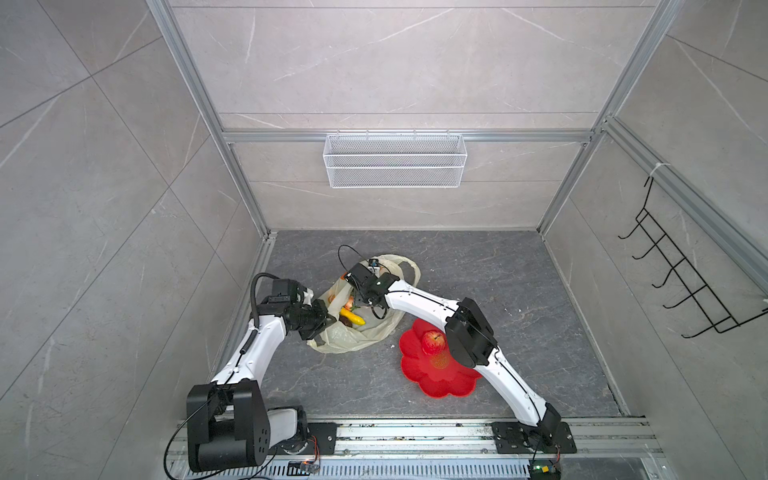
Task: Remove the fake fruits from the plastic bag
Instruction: 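Close the right gripper on the orange inside the bag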
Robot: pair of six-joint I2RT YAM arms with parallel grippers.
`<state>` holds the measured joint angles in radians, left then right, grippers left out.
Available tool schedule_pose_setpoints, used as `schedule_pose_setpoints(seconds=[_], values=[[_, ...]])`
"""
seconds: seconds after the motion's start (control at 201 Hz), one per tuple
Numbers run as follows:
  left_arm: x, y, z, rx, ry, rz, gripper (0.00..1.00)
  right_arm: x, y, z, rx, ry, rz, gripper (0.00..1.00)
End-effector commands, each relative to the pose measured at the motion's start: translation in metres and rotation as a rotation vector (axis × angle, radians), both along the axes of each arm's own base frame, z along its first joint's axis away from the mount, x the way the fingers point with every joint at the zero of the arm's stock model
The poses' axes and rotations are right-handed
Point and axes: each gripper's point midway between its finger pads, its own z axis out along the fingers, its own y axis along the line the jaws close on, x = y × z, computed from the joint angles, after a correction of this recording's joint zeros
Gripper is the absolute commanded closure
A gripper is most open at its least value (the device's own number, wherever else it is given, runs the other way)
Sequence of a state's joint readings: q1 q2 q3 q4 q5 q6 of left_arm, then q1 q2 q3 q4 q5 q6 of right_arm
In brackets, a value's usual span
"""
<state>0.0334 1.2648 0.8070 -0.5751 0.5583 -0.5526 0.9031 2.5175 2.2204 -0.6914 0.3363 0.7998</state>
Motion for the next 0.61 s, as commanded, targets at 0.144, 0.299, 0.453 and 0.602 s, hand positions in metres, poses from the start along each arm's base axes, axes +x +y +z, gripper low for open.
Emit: schedule_pose_setpoints(seconds=[0.144, 0.299, 0.453, 0.602], values=[[0.001, -0.003, 0.008, -0.018, -0.029, -0.025, 1.00, -0.015, -0.005, 0.036, -0.016, -0.055, 0.045, 0.32], [0.002, -0.002, 0.008, -0.017, -0.029, -0.023, 1.00, -0.028, -0.008, 0.046, 0.018, -0.063, 0.068, 0.32], [0.002, -0.002, 0.008, -0.017, -0.028, -0.023, 1.00, -0.039, -0.017, 0.054, 0.035, -0.069, 0.081, 0.32], [0.002, -0.002, 0.007, -0.018, -0.026, -0.022, 1.00, -0.049, -0.020, 0.057, 0.060, -0.056, 0.105, 0.33]])
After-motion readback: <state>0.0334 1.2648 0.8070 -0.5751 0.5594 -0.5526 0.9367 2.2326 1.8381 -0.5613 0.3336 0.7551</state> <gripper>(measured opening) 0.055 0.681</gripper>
